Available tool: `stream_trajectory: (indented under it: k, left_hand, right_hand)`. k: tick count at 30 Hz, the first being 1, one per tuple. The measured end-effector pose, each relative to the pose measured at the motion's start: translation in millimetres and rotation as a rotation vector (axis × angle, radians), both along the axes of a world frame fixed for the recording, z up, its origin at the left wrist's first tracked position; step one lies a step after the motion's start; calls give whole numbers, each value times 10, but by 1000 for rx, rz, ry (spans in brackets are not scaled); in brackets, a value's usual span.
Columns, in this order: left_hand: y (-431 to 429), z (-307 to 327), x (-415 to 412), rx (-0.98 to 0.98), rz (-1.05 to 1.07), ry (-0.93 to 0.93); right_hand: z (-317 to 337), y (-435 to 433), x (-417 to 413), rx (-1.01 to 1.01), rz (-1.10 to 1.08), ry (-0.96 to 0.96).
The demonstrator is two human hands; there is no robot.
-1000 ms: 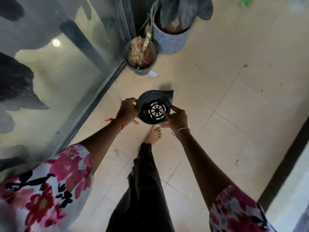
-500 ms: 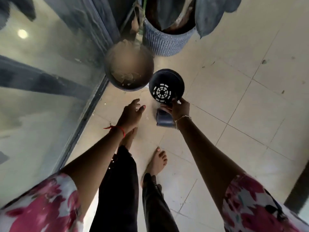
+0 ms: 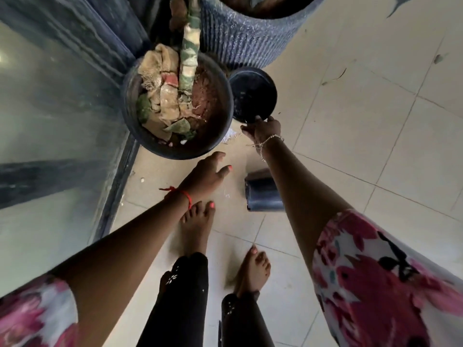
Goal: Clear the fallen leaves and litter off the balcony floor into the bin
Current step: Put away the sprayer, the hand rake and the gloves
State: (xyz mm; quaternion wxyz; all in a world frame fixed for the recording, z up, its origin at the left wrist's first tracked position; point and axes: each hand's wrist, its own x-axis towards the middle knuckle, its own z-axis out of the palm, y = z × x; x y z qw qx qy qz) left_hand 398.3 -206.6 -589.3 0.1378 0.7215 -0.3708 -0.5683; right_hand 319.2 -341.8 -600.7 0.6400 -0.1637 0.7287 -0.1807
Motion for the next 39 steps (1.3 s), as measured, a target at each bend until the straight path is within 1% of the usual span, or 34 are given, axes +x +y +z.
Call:
stream_trajectory:
  k: [2, 3, 6, 7, 9, 11, 13, 15, 18, 21, 24, 27, 30, 31, 33, 34, 37, 39]
  left_hand:
    - [42, 8, 29, 10, -26, -19]
    - [74, 18, 27, 19, -39, -24]
    - [132, 98, -37, 51, -57, -31]
    - [138, 123, -90, 62, -44, -30]
    - [119, 155, -190, 88, 9, -38]
    - [99, 155, -340, 132, 58, -47]
    - [87, 118, -504, 167, 79, -50]
    - [98, 53, -658, 200, 81, -47]
    - [155, -56, -846, 265, 113, -32]
    - [264, -131, -944, 309, 216, 86]
    - [378, -83, -976, 318, 367, 142]
    - [448, 25, -932, 310, 537, 167]
    - [430, 56, -834, 327, 667, 208]
    - [405, 46, -796, 334, 705, 209]
    - [338, -8, -723, 344, 771, 200]
    - [306, -44, -693, 345, 787, 189]
    - [215, -170, -595, 339, 801, 176]
    - [177, -246, -540, 338, 784, 169]
  right_hand:
    - [-23, 55, -37, -35, 85, 79]
    - [1, 112, -101, -58, 153, 152]
    - [73, 345, -501, -175, 476, 452]
    - [121, 441, -676, -189, 530, 510]
    - [163, 615, -1000, -126, 590, 586]
    - [166, 783, -1299, 22, 651, 575]
    - [76, 944, -1517, 141, 703, 490]
    - [-50, 1075, -1645, 143, 726, 401]
    - [-153, 1208, -1725, 31, 635, 326]
    - [-153, 1280, -1692, -65, 524, 260]
    - [-96, 1369, -1603, -179, 597, 334]
    - [72, 1426, -1449, -415, 747, 471]
    - [131, 1424, -1238, -765, 978, 805]
    - [136, 1393, -1164, -834, 1093, 895]
    - [82, 1302, -1015, -836, 1342, 915]
    - [29, 1266, -953, -825, 1416, 895]
    - [-114, 1189, -789, -782, 1538, 919]
    - [-197, 1168, -709, -757, 1664, 874]
